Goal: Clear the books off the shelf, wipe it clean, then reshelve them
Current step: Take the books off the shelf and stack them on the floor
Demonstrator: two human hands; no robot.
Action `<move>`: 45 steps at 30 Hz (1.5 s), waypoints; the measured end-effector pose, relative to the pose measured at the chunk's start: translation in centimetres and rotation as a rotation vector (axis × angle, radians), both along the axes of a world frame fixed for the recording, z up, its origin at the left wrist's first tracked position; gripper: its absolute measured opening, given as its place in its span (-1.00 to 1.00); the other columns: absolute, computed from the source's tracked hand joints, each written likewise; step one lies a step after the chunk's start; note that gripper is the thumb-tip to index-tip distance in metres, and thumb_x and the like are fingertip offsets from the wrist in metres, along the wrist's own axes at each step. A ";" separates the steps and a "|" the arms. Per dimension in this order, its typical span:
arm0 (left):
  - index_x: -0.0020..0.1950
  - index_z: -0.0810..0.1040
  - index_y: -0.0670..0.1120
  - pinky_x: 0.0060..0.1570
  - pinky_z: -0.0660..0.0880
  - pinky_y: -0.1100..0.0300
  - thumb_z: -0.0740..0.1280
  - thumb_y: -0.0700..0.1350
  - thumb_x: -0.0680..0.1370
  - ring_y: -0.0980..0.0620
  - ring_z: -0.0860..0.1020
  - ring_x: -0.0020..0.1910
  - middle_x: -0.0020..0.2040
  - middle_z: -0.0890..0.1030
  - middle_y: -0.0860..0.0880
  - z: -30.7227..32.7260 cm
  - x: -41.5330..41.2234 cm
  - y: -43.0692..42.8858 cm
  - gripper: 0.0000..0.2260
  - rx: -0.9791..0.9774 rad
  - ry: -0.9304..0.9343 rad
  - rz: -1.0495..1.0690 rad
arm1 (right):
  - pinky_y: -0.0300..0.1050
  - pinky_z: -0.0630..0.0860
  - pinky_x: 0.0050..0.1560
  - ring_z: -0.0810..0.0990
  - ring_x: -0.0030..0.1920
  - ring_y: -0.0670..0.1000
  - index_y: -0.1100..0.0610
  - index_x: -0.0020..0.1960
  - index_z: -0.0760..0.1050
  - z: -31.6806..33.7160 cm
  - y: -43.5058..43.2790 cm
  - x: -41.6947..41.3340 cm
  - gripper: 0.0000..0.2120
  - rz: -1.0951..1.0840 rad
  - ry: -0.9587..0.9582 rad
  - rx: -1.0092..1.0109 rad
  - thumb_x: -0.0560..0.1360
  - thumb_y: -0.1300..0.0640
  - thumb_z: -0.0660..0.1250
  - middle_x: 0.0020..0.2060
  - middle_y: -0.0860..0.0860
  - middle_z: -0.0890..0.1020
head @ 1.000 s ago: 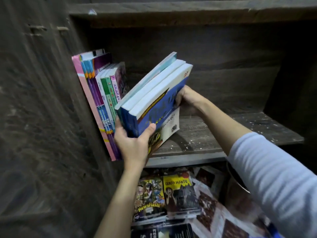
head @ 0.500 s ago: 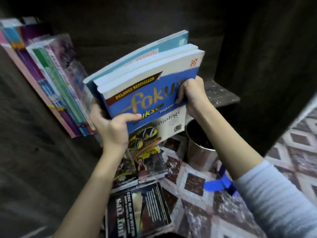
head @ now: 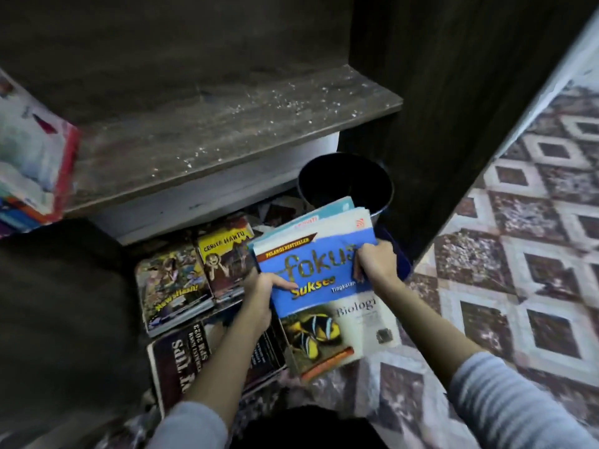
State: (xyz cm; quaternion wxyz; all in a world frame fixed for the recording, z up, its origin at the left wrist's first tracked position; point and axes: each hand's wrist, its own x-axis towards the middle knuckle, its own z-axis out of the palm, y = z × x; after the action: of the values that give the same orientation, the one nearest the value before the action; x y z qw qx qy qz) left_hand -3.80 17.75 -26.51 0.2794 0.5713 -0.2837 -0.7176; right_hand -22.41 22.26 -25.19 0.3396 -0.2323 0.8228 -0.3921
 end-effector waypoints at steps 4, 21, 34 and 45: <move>-0.36 0.54 -0.19 -0.27 0.45 0.10 0.25 -0.43 0.42 -0.14 0.53 -0.31 -0.24 0.60 -0.12 -6.5 -0.7 0.6 -0.78 0.246 -0.006 -0.054 | 0.04 0.62 -0.10 0.62 -0.27 0.24 0.30 -0.45 0.56 -7.0 -1.3 -1.0 -0.63 0.047 -0.011 0.257 -0.05 0.13 0.09 -0.66 0.15 0.49; 0.34 0.33 -0.31 -0.08 0.35 0.06 0.24 -0.41 0.45 -0.19 0.47 0.13 0.26 0.47 -0.18 -18.3 -2.4 -2.4 -0.55 0.226 -0.299 0.088 | 0.00 0.53 0.01 0.56 -0.03 0.16 0.19 0.07 0.49 -18.5 -7.3 -0.2 -0.73 0.141 0.002 0.473 0.44 0.07 0.22 -0.04 0.13 0.58; 0.51 -0.15 -0.34 0.48 -0.01 0.08 0.30 -0.34 0.46 -0.21 -0.02 0.52 0.52 -0.07 -0.30 -17.3 -4.1 -2.3 -0.22 -0.166 -0.784 -0.249 | 0.12 0.44 0.05 0.42 0.23 0.24 0.17 0.40 0.20 -18.3 -7.0 -0.2 -0.53 0.507 0.391 0.437 0.52 0.21 0.22 0.24 0.20 0.45; 0.31 0.42 -0.18 -0.35 0.46 0.09 0.17 -0.38 0.51 -0.23 0.60 -0.09 0.10 0.57 -0.25 -6.5 -2.9 -3.3 -0.62 -0.431 -0.746 -0.327 | -0.04 0.39 0.06 0.45 0.19 0.22 0.27 0.25 0.39 -9.4 -5.5 2.5 -0.70 0.392 0.423 0.044 0.53 0.24 0.22 0.20 0.20 0.46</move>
State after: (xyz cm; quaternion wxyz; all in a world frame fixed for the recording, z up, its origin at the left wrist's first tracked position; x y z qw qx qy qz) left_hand -6.65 14.41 -33.02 0.1538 0.6670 -0.5942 -0.4223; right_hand -19.94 16.79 -34.54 0.2347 -0.4559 0.8231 -0.2440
